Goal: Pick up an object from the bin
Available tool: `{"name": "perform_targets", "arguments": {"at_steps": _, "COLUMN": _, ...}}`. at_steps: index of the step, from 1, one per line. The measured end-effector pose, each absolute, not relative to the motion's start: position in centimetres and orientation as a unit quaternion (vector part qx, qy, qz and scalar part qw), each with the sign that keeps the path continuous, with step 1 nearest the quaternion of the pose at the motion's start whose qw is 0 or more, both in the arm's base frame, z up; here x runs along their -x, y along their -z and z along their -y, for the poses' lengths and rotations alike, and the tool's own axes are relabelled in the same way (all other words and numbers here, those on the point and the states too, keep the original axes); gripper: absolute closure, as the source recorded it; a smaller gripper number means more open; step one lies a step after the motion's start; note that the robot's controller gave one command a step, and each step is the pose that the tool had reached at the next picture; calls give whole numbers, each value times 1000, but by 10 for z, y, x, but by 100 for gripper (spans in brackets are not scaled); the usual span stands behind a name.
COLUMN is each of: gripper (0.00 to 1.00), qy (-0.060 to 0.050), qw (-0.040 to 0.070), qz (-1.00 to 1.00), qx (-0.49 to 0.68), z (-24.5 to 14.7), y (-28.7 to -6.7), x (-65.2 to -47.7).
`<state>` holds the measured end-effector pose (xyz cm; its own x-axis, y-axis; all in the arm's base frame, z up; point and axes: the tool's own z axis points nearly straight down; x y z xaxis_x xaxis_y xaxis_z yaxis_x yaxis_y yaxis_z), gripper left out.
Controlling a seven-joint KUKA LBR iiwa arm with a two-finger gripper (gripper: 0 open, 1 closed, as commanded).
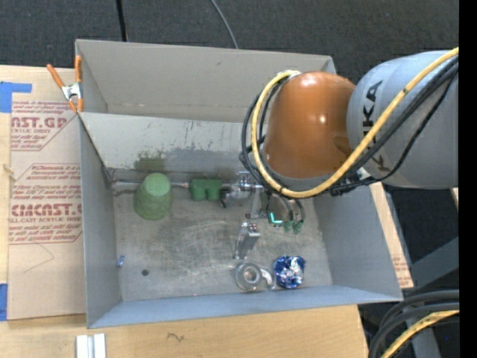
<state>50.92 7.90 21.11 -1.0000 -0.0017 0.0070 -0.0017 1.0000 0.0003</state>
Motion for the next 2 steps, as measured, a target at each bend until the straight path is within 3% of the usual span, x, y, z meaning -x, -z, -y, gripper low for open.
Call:
{"name": "perform_targets", "arguments": {"at_steps": 1, "gripper": 0, "qy": 1, "qw": 2, "qz": 999, "qx": -37, "z": -19, "y": -78, "x": -494}}
{"name": "perform_targets", "arguments": {"at_steps": 2, "gripper": 100, "qy": 1, "qw": 10, "qz": 999, "qx": -39, "z": -20, "y": -82, "x": -492}}
